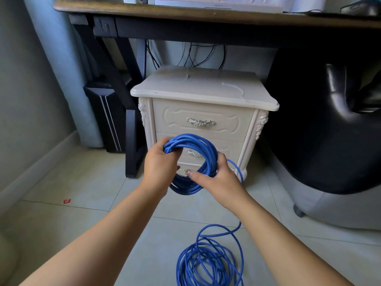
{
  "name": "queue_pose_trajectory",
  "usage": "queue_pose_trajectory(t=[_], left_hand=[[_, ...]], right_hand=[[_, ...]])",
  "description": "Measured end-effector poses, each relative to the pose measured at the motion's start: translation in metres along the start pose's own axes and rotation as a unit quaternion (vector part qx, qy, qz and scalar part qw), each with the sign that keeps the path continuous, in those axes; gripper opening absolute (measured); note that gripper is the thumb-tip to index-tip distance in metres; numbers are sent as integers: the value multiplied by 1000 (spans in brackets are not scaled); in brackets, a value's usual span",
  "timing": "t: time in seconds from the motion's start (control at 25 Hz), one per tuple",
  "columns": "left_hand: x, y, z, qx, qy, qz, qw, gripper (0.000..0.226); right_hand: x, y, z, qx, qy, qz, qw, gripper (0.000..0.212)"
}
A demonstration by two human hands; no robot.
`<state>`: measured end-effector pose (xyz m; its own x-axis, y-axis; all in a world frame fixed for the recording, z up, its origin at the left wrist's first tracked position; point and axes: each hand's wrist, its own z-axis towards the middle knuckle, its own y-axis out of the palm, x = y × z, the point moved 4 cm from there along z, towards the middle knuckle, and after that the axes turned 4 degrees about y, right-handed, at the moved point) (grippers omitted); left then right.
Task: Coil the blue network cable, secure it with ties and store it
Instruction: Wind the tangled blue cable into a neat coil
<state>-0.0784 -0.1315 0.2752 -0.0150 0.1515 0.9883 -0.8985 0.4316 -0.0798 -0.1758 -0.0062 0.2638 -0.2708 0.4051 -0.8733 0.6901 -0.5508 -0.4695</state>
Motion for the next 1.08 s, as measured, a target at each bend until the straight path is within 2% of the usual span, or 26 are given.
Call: queue_pose_trajectory(t=[0.08,0.16,0.24,0.32,0.4,0.44,0.52,0.56,0.64,0.68,0.76,0.84,0.96,1.08], left_hand=[[-1,2,-5,23,-34,-52,998,15],[-5,9,-12,22,-89,-106,990,8],[-11,18,-19,-24,-150,-129,980,4],[-13,21,-22,-100,-170,-97,976,6],[-11,17,-18,-179,-137,-27,974,20],[-9,14,-16,-204,-106,2,973,30],[-3,9,-14,-223,-1,77,972,60],[2,9,-16,-227,73,143,960,72],[10,19,-23,-251,196,262,911,81],[11,25,-25,-259,218,296,893,79],[12,21,-24,-230,206,314,898,63],[13,21,-21,-211,204,304,906,38],[15,11,-10,-165,166,218,948,12],[12,3,-5,-110,78,102,986,14]], right_hand=[[1,7,1,-10,15,146,989,46],[5,6,7,31,31,236,971,30],[10,0,12,81,54,247,964,16],[12,-8,14,118,50,229,965,10],[11,-18,16,143,30,171,974,11],[9,-23,17,151,9,107,983,13],[1,-25,17,141,-49,-93,984,17],[-3,-21,15,120,-71,-189,972,18],[-11,-12,7,83,-101,-306,943,23],[-14,-10,3,77,-117,-329,934,24],[-24,-4,-2,80,-159,-339,924,22],[-25,-13,-5,90,-161,-284,941,27],[-15,-31,0,46,-63,-199,977,46],[-3,-36,-1,-50,7,-91,995,60]])
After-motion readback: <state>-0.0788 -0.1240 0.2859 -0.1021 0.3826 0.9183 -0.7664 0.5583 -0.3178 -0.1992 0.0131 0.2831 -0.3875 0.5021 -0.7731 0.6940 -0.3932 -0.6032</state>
